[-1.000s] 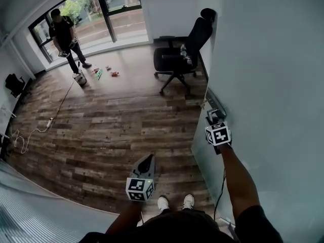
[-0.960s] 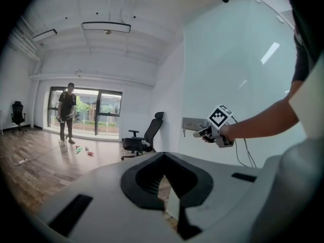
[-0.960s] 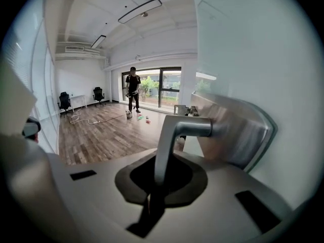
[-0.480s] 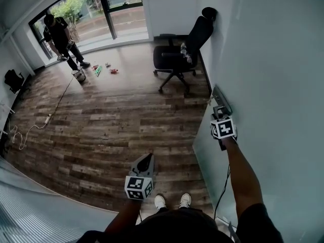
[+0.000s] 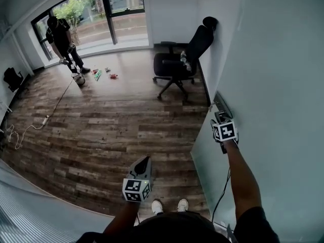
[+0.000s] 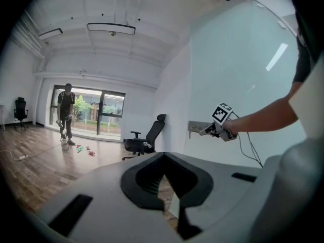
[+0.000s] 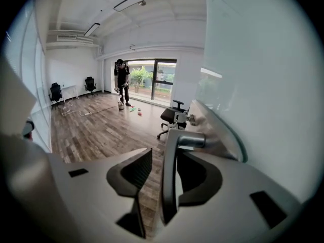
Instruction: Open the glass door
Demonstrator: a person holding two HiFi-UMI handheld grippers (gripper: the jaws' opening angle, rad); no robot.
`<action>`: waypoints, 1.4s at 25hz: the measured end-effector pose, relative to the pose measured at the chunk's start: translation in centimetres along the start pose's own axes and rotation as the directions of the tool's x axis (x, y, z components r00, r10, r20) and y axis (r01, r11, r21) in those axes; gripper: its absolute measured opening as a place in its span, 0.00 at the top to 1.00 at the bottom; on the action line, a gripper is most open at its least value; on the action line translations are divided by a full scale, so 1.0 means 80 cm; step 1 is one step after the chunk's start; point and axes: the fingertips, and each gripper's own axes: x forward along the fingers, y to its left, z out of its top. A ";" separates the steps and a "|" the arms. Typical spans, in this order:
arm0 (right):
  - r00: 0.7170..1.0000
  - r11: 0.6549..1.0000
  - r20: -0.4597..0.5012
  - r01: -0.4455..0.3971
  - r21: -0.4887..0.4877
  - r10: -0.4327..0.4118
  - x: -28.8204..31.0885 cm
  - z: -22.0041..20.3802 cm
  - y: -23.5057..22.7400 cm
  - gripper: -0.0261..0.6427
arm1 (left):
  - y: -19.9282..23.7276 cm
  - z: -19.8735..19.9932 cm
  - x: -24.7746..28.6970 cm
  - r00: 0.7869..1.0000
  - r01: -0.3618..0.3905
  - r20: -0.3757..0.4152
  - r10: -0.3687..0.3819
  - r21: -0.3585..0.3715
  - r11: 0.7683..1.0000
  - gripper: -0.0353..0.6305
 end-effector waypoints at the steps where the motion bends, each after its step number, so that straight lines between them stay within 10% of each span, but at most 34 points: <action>1: 1.000 1.000 0.018 0.024 -0.005 -0.024 -0.006 0.003 -0.002 0.75 | 0.006 0.000 -0.007 1.000 -0.004 0.003 0.004 -0.001 1.000 0.95; 11: 0.907 0.960 0.326 0.279 0.012 -0.268 -0.129 0.038 0.044 0.74 | 0.035 -0.023 -0.062 0.999 0.036 -0.031 -0.036 0.000 0.999 0.95; 18: 0.872 0.975 0.447 0.222 -0.003 -0.197 -0.198 0.015 0.155 0.88 | 0.012 -0.041 -0.093 0.998 0.057 -0.037 -0.055 0.042 0.998 0.95; 35: 0.841 0.998 0.541 -0.051 0.046 0.018 -0.461 -0.271 0.308 0.94 | -0.207 -0.093 -0.317 0.997 -0.019 0.074 0.014 0.064 0.998 0.95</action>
